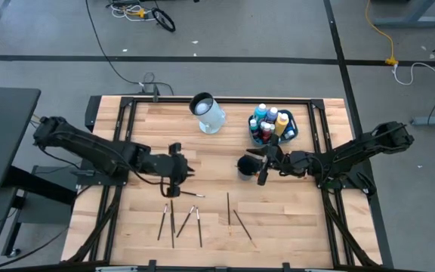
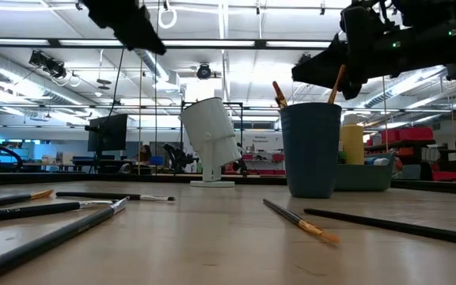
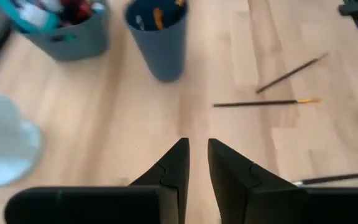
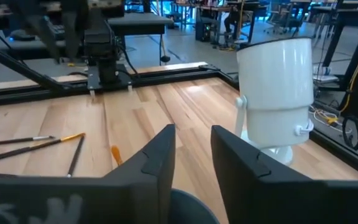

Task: Pick & Place Paint Supplies
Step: Put the silver paintbrush into the blue cup

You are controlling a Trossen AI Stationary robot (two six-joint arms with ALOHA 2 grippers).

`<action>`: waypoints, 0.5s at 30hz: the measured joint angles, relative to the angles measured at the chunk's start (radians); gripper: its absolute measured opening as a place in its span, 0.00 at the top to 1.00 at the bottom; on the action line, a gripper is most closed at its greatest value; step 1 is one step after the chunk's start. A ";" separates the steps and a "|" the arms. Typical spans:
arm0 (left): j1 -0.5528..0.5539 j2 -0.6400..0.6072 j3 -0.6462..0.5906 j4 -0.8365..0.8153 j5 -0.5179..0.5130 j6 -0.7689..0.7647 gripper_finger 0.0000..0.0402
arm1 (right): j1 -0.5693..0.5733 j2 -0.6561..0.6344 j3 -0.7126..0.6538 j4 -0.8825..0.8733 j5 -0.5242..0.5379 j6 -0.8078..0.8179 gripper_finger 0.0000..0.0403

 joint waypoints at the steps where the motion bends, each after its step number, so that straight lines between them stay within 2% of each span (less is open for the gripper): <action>1: -0.002 0.012 -0.015 0.035 0.011 -0.012 0.84 | 0.000 0.002 0.000 -0.002 0.000 0.000 0.72; 9: -0.007 0.130 -0.114 0.209 0.029 -0.065 0.84 | 0.000 0.008 0.000 0.007 -0.010 -0.007 0.67; 15: 0.003 0.269 -0.117 0.290 0.143 -0.069 0.84 | 0.000 0.008 0.000 0.015 -0.009 -0.044 0.67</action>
